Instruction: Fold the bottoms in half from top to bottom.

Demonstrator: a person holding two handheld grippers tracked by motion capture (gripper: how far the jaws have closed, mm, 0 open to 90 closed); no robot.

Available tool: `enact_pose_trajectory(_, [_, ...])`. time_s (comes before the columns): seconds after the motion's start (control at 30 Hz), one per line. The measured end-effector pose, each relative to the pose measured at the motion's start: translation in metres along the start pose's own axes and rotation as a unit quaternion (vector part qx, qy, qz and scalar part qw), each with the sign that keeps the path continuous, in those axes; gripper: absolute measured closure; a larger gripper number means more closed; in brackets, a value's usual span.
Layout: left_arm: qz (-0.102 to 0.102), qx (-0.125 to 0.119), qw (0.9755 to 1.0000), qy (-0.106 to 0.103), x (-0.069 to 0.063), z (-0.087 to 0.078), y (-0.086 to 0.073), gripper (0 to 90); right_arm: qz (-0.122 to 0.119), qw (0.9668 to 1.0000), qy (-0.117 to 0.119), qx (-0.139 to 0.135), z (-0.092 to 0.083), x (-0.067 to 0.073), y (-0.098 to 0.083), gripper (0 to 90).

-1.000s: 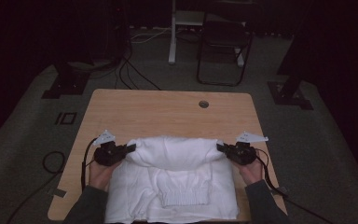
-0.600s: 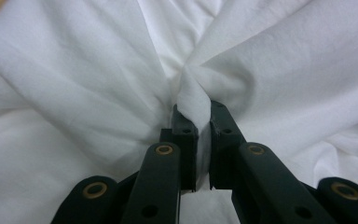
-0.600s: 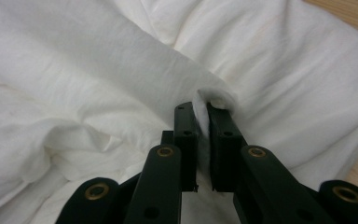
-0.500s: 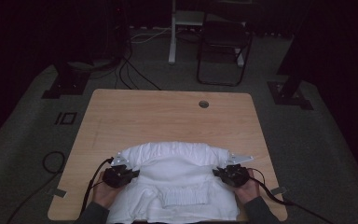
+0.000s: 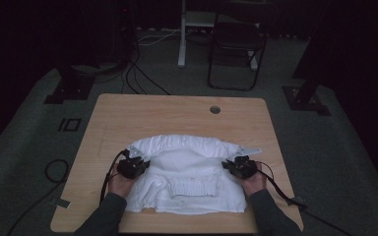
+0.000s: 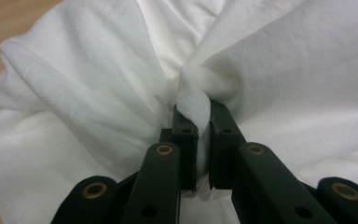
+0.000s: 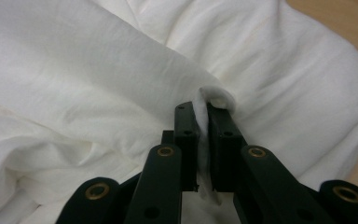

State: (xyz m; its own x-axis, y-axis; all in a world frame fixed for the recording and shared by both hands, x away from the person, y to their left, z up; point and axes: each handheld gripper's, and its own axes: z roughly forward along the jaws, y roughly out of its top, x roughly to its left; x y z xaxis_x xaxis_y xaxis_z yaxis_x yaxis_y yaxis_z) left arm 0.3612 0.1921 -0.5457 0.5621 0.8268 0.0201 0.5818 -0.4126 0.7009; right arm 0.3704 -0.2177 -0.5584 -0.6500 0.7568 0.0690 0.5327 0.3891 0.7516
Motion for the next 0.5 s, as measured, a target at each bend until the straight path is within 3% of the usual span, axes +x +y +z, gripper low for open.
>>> enact_pose_trajectory(0.13, [-0.004, -0.002, 0.9998, 0.018, 0.007, 0.01, 0.01, 84.0, 0.002, 0.9999, -0.014, -0.001, 0.011, -0.008, 0.012, 83.4])
enact_pose_trajectory(0.27, [-0.023, -0.007, 0.9994, 0.024, 0.016, 0.019, 0.019, 84.0, 0.006, 0.9994, -0.033, 0.004, 0.024, -0.017, 0.027, 83.4])
enact_pose_trajectory(0.4, [-0.037, -0.01, 0.9989, 0.026, 0.024, 0.025, 0.025, 84.0, -0.009, 0.9983, -0.054, 0.019, 0.035, -0.021, 0.042, 83.4])
enact_pose_trajectory(0.5, [-0.044, -0.011, 0.9984, 0.034, 0.027, 0.028, 0.028, 84.0, 0.001, 0.9982, -0.058, 0.018, 0.041, -0.025, 0.049, 83.3])
